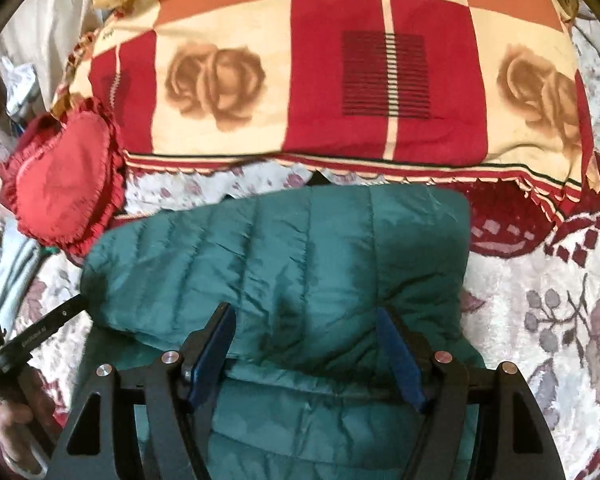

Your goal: Fold large clothes

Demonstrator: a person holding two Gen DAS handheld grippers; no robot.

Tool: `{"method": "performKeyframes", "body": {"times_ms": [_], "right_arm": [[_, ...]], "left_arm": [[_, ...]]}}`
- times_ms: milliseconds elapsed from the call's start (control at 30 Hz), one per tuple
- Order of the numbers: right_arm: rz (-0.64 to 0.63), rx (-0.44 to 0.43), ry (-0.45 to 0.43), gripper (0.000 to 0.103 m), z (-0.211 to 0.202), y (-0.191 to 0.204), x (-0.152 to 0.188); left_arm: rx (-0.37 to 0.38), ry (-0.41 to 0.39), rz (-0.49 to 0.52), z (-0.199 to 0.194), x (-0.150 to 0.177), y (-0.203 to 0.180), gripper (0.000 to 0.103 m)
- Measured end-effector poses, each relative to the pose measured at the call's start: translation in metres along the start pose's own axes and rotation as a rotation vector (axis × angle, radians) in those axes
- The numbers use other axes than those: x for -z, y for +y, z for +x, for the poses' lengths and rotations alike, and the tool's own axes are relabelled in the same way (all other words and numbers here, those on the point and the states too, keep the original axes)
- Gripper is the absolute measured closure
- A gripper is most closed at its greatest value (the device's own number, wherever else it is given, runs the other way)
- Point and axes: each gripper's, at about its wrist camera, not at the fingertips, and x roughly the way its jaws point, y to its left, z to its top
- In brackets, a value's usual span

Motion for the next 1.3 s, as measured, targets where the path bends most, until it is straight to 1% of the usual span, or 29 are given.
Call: {"method": "performKeyframes", "body": {"times_ms": [33, 67, 133, 167, 200, 267, 333, 433, 567, 600, 700, 767, 800, 833, 933, 1033, 1167, 1233, 1300], "right_arm": [[0.000, -0.005, -0.005, 0.021, 0.001, 0.005, -0.003], [-0.005, -0.009, -0.010, 0.018, 0.001, 0.009, -0.004], [-0.021, -0.011, -0.011, 0.018, 0.006, 0.018, -0.008], [-0.032, -0.010, -0.010, 0.018, 0.010, 0.024, -0.010], [-0.042, -0.008, -0.008, 0.018, 0.014, 0.029, -0.011], [-0.058, -0.001, -0.004, 0.018, 0.023, 0.036, -0.013], [-0.075, 0.007, 0.002, 0.018, 0.033, 0.041, -0.014], [-0.101, 0.023, 0.012, 0.018, 0.050, 0.048, -0.017], [-0.129, 0.042, 0.033, 0.018, 0.075, 0.060, -0.014], [-0.134, 0.048, 0.037, 0.018, 0.082, 0.062, -0.013], [-0.153, 0.072, 0.054, 0.017, 0.097, 0.064, -0.007], [-0.156, 0.082, 0.068, 0.015, 0.106, 0.063, -0.004], [-0.149, 0.085, 0.071, 0.014, 0.110, 0.060, -0.003], [-0.142, 0.084, 0.071, 0.013, 0.112, 0.059, -0.003], [-0.138, 0.087, 0.081, 0.013, 0.110, 0.058, -0.004], [-0.122, 0.071, 0.086, 0.013, 0.097, 0.058, -0.003], [-0.113, 0.058, 0.047, 0.013, 0.070, 0.056, 0.003], [-0.113, 0.079, 0.017, 0.013, 0.055, 0.051, 0.005], [-0.102, 0.096, 0.005, 0.013, 0.044, 0.043, 0.006]], "left_arm": [[0.004, -0.010, 0.004, -0.003, -0.002, -0.001, 0.069], [0.006, -0.018, 0.012, -0.007, -0.003, -0.003, 0.066], [0.012, -0.035, 0.030, -0.011, -0.007, -0.009, 0.038], [0.014, -0.047, 0.034, -0.011, -0.008, -0.010, 0.035], [0.018, -0.069, 0.036, -0.012, -0.009, -0.013, 0.034], [0.028, -0.078, 0.047, -0.009, -0.011, -0.019, 0.034], [0.026, -0.056, 0.066, 0.000, -0.013, -0.027, 0.034], [0.001, -0.027, 0.101, 0.020, -0.012, -0.037, 0.034], [-0.079, 0.033, 0.155, 0.052, -0.007, -0.041, 0.034], [-0.089, 0.038, 0.161, 0.057, -0.006, -0.040, 0.034], [-0.086, 0.042, 0.153, 0.067, -0.003, -0.034, 0.034], [-0.086, 0.048, 0.148, 0.073, -0.001, -0.030, 0.031], [-0.091, 0.051, 0.148, 0.076, -0.001, -0.029, 0.026], [-0.092, 0.056, 0.147, 0.079, -0.001, -0.028, 0.025], [-0.086, 0.058, 0.140, 0.084, 0.001, -0.027, 0.024], [-0.093, 0.049, 0.153, 0.084, 0.003, -0.028, 0.024], [-0.095, 0.043, 0.157, 0.084, 0.004, -0.028, 0.024], [-0.095, 0.043, 0.156, 0.084, 0.004, -0.029, 0.024], [-0.097, 0.043, 0.156, 0.084, 0.004, -0.029, 0.024]]}}
